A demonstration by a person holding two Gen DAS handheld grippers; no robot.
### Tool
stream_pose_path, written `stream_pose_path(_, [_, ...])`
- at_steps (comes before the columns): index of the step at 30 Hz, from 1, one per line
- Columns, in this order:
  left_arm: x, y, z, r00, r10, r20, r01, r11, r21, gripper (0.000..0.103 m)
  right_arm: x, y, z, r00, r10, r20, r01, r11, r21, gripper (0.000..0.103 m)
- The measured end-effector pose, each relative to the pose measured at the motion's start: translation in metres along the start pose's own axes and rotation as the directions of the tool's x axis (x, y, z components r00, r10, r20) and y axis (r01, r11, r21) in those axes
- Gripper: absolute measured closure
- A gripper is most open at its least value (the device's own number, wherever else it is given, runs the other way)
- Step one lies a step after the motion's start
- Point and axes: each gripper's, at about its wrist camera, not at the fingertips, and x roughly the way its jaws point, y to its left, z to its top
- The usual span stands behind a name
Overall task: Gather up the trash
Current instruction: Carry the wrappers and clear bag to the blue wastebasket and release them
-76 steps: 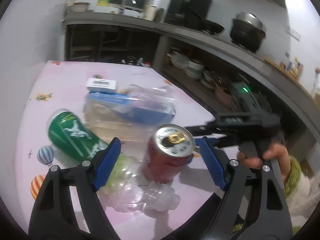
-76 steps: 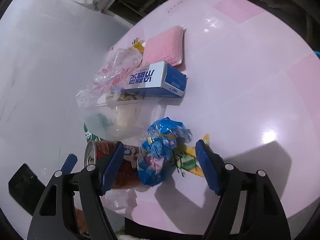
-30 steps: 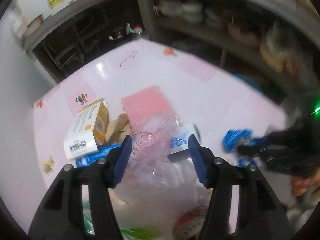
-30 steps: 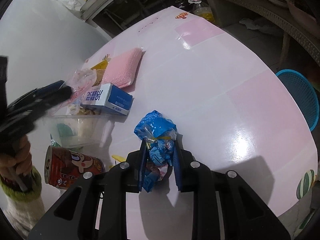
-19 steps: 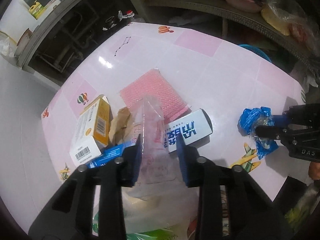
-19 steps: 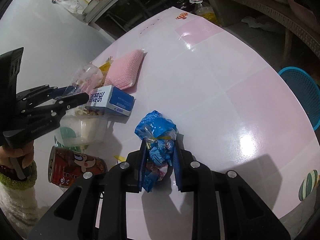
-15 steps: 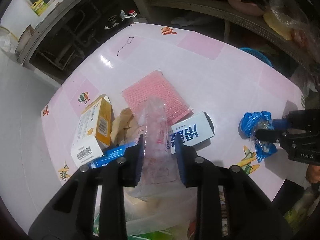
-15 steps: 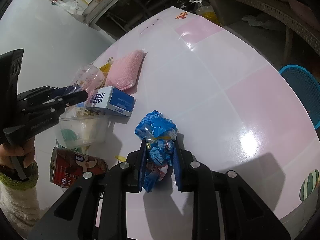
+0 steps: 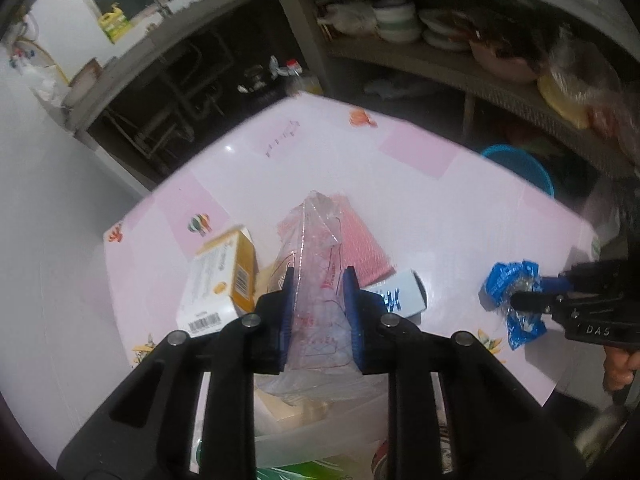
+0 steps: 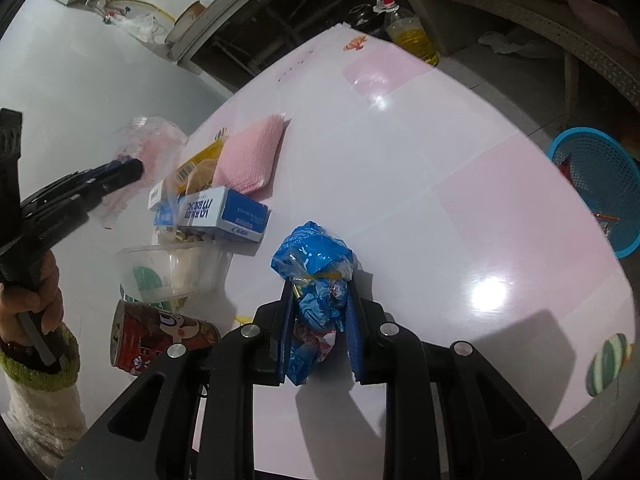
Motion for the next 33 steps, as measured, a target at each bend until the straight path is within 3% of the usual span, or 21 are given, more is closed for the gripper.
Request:
stream_pose_path(10, [-0.063, -0.028, 0.012, 0.982, -0.058, 0.180, 0.071, 0.995, -0.067, 0.082, -0.050, -0.007, 0.000, 0.995, -0.007, 0.098, 0.006, 1.000, 0.009, 0.081])
stream_pose_path(20, [-0.094, -0.110, 0.050, 0.941, -0.215, 0.263, 0.213, 0.976, 0.037, 0.082, -0.118, -0.044, -0.008, 0.972, -0.041, 0.231, 0.023, 0.996, 0.081, 0.081])
stream_pose_path(24, [-0.083, -0.158, 0.074, 0.917, -0.325, 0.233, 0.310, 0.945, 0.100, 0.082, -0.142, -0.076, -0.011, 0.959, -0.083, 0.272, 0.044, 0.988, 0.146, 0.081])
stream_pose_path(29, [-0.042, -0.212, 0.107, 0.856, -0.508, 0.090, 0.502, 0.861, 0.087, 0.081, -0.163, -0.129, -0.017, 0.941, -0.147, 0.306, 0.067, 0.964, 0.258, 0.081])
stream_pose_path(33, [0.012, -0.251, 0.130, 0.839, -0.544, -0.021, 0.544, 0.838, 0.051, 0.081, -0.169, -0.181, -0.021, 0.928, -0.218, 0.303, 0.099, 0.926, 0.364, 0.081])
